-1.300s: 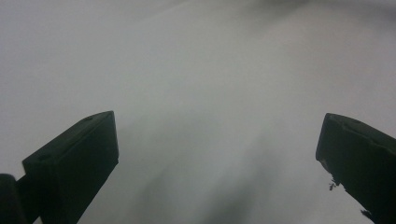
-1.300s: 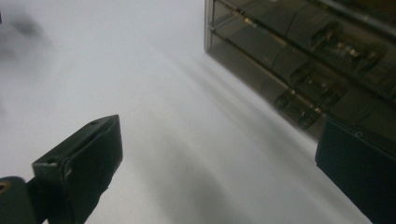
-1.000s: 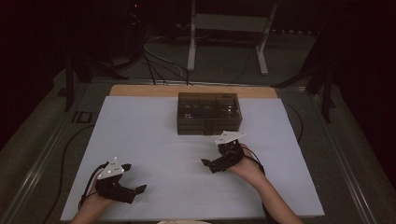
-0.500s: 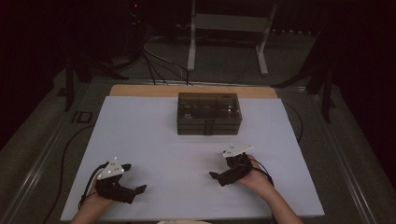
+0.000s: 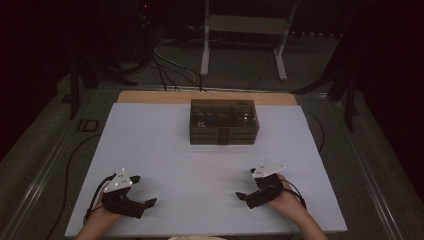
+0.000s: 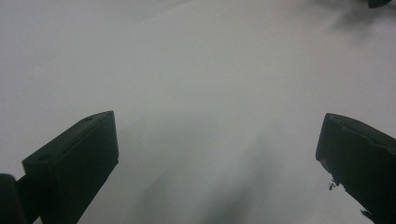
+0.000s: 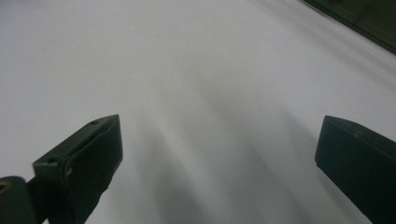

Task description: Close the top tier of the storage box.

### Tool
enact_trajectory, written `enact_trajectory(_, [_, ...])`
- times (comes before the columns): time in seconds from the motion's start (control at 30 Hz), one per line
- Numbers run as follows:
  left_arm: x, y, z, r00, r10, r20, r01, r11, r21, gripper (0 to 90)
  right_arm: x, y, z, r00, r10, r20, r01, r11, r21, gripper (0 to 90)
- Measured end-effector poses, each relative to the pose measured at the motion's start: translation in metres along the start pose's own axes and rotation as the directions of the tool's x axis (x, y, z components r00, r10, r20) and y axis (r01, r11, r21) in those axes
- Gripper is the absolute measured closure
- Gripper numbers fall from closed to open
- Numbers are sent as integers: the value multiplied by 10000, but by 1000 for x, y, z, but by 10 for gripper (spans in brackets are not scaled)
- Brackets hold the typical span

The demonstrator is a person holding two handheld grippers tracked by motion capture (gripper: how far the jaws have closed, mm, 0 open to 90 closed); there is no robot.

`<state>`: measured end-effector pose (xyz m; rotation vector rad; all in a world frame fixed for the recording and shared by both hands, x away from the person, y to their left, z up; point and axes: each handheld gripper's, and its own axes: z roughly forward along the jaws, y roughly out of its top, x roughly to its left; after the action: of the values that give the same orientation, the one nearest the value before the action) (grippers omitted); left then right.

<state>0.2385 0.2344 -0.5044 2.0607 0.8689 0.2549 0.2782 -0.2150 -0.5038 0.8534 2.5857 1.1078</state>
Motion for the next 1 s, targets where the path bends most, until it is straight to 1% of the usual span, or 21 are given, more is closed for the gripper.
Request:
enact_trajectory(0.03, [0,0,0,10000,11,0,-11,10000,-14,1,0,-2,-2,10000,31,-25,-31,10000,38,15])
enact_trajectory(0.17, [0,0,0,10000,39,8,-39,10000,6,1,-2,-15,-13,9998,154,126,-155,9998,115,15])
enact_trajectory(0.37, [0,0,0,10000,32,26,-32,10000,21,1,-8,-31,-31,9984,442,365,-443,9990,-4,15])
enact_trajectory(0.47, [-1,0,0,10000,34,41,-34,10000,12,1,-11,-39,-38,9967,598,546,-607,9980,146,15])
enact_trajectory(0.53, [0,0,0,10000,31,37,-31,10000,11,1,-12,-45,-42,9951,787,599,-801,9966,212,15])
enact_trajectory(0.6, [0,0,1,10000,24,41,-24,10000,11,1,-13,-50,-44,9947,878,533,-892,9957,250,15])
enact_trajectory(0.67, [-1,0,1,10000,41,37,-41,10000,37,1,-15,-51,-43,9936,980,557,-997,9947,270,15])
enact_trajectory(0.77, [-1,0,1,10000,69,53,-69,10000,37,1,-15,-49,-42,9948,871,522,-882,9959,193,15])
enact_trajectory(0.9, [-1,0,1,9999,69,76,-69,10000,41,1,-16,-49,-41,9951,704,689,-724,9970,265,14])
enact_trajectory(0.93, [-1,0,1,9999,81,71,-81,10000,53,1,-15,-49,-41,9949,724,696,-743,9969,243,15])
enact_trajectory(1.0, [-2,0,1,9999,89,82,-89,10000,14,1,-14,-48,-41,9956,599,715,-620,9977,270,14])
